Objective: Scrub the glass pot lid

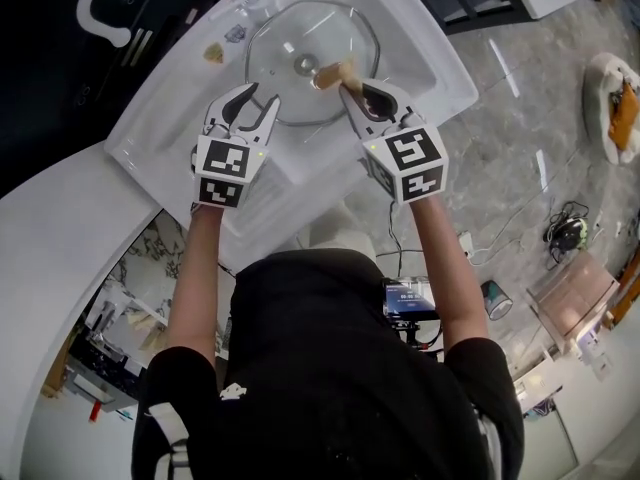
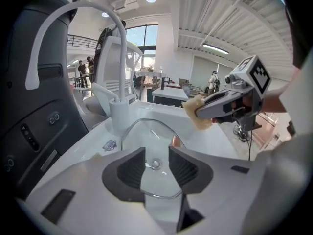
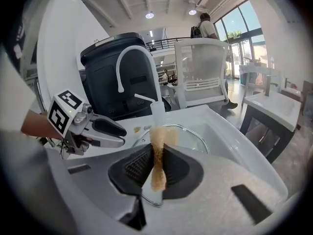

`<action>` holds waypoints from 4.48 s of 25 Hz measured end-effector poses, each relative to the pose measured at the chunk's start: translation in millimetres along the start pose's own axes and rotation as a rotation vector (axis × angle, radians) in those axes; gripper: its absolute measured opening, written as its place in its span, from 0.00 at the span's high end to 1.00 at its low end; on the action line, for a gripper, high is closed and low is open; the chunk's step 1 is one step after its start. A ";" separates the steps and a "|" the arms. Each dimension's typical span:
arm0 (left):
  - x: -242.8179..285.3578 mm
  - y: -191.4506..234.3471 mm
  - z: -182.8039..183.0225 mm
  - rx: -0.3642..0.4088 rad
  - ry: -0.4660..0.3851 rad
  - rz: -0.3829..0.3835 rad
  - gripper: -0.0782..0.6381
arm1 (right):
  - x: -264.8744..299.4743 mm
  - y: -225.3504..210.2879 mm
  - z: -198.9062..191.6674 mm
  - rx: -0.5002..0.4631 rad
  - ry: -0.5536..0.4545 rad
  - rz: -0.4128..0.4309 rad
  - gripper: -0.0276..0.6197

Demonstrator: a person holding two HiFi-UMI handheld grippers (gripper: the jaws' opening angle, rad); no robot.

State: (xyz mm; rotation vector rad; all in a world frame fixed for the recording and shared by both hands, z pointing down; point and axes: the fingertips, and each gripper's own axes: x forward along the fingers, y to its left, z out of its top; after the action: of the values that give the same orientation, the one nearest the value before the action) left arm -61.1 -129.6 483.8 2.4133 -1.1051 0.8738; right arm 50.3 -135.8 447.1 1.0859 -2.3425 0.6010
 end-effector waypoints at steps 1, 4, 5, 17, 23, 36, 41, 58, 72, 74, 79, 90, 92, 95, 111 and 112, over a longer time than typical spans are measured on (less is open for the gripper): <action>3.0 0.3 -2.0 0.005 0.009 -0.006 0.72 | 1.5 -0.3 -1.7 0.002 0.003 0.002 0.91; 10.8 1.7 -8.8 0.028 0.035 -0.018 0.69 | 6.2 0.1 -7.0 0.006 0.012 0.008 0.91; 13.3 2.0 -10.8 0.034 0.043 -0.022 0.67 | 7.6 0.1 -8.7 0.006 0.016 0.010 0.91; 49.6 -4.8 -20.4 0.219 0.154 -0.103 0.52 | 16.7 -11.0 -28.0 0.023 0.053 0.008 0.91; 62.9 1.8 -22.3 0.330 0.177 -0.085 0.49 | 20.8 -13.7 -36.9 0.037 0.068 0.011 0.91; 83.8 2.5 -26.2 0.522 0.212 -0.084 0.47 | 27.5 -14.3 -45.4 0.047 0.080 0.023 0.91; 87.4 5.4 -30.7 0.530 0.239 -0.089 0.47 | 28.5 -13.5 -45.2 0.049 0.075 0.023 0.91; 94.4 13.0 -39.8 0.568 0.250 -0.039 0.47 | 27.0 -14.1 -56.8 0.069 0.086 0.020 0.91; 97.6 17.0 -38.6 0.567 0.143 0.011 0.48 | 30.4 -13.2 -62.3 0.076 0.098 0.027 0.91; 97.5 17.3 -39.0 0.565 0.133 0.010 0.48 | 30.9 -13.1 -62.7 0.077 0.099 0.027 0.91; 97.6 17.6 -39.1 0.563 0.142 0.008 0.48 | 30.3 -14.1 -64.0 0.077 0.102 0.024 0.91; 96.7 17.7 -38.3 0.562 0.130 0.009 0.48 | 30.1 -25.9 -59.2 0.064 0.108 0.010 0.91; 96.7 16.9 -38.1 0.562 0.127 0.010 0.48 | 29.9 -31.6 -56.1 0.054 0.113 0.004 0.91; 96.1 16.4 -37.7 0.562 0.123 0.010 0.48 | 31.0 -38.4 -50.1 0.031 0.118 0.000 0.91; 96.0 16.7 -37.0 0.560 0.118 0.011 0.48 | 66.7 -85.8 -24.2 -0.115 0.184 -0.074 0.91; 95.9 16.7 -37.1 0.560 0.118 0.011 0.48 | 69.9 -86.6 -24.6 -0.126 0.190 -0.073 0.91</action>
State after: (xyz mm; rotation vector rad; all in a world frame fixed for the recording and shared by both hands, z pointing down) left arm -39.8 -173.8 575.7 2.7358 -0.9177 1.4696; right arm 84.9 -212.8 523.7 1.0062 -2.1375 0.4992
